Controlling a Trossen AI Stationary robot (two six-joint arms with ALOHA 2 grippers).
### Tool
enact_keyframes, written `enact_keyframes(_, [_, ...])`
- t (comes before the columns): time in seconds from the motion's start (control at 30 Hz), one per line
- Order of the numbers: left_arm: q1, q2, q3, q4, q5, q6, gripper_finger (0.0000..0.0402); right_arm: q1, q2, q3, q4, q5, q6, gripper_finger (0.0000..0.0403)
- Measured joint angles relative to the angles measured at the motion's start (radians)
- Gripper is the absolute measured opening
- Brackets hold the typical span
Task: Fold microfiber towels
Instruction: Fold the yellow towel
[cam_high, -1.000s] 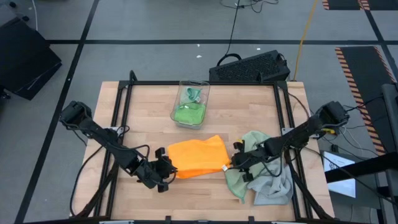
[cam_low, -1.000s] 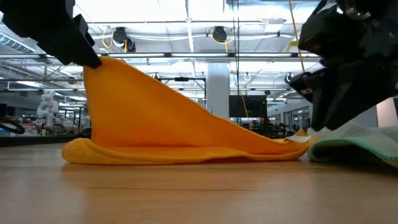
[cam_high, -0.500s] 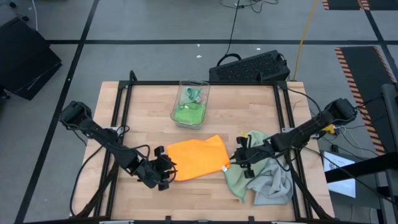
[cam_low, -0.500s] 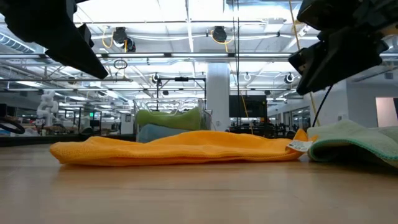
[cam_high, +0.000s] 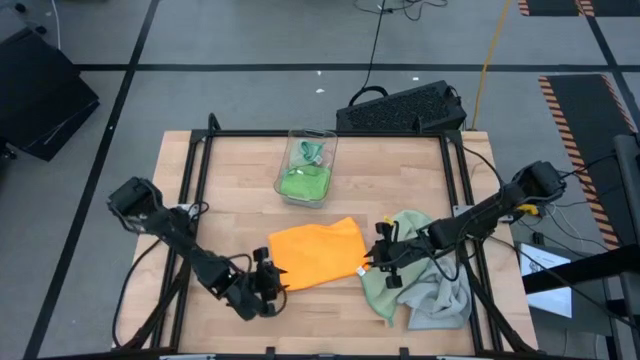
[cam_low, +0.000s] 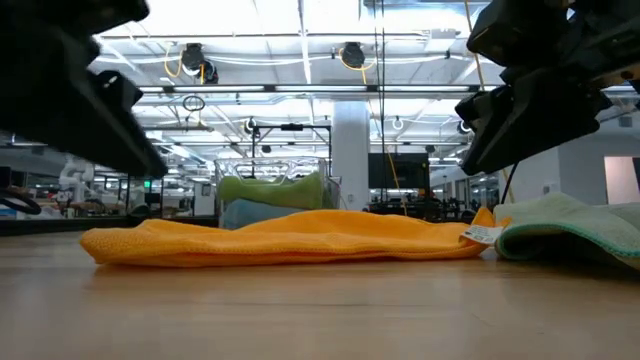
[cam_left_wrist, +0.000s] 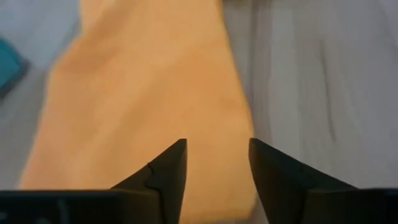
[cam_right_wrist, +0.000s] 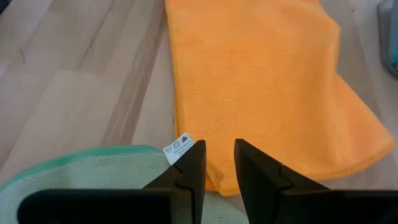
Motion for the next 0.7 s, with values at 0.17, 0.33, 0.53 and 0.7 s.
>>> enact_keyframes(0.17, [-0.023, 0.057, 0.000, 0.032, 0.001, -0.002, 0.0218, 0.000, 0.001, 0.000, 0.014, 0.000, 0.000, 0.0075])
enact_keyframes(0.33, [-0.031, 0.094, 0.001, 0.074, 0.027, 0.042, 0.0230, 0.000, 0.001, 0.000, 0.057, 0.000, -0.005, 0.0075])
enact_keyframes(0.53, [-0.023, 0.129, 0.000, 0.063, 0.026, 0.069, 0.0193, 0.000, 0.005, 0.000, 0.115, 0.000, -0.008, 0.0075])
enact_keyframes(0.7, [-0.006, 0.160, 0.002, 0.071, 0.059, 0.101, 0.0127, 0.000, 0.059, 0.001, 0.253, 0.000, -0.014, 0.0075])
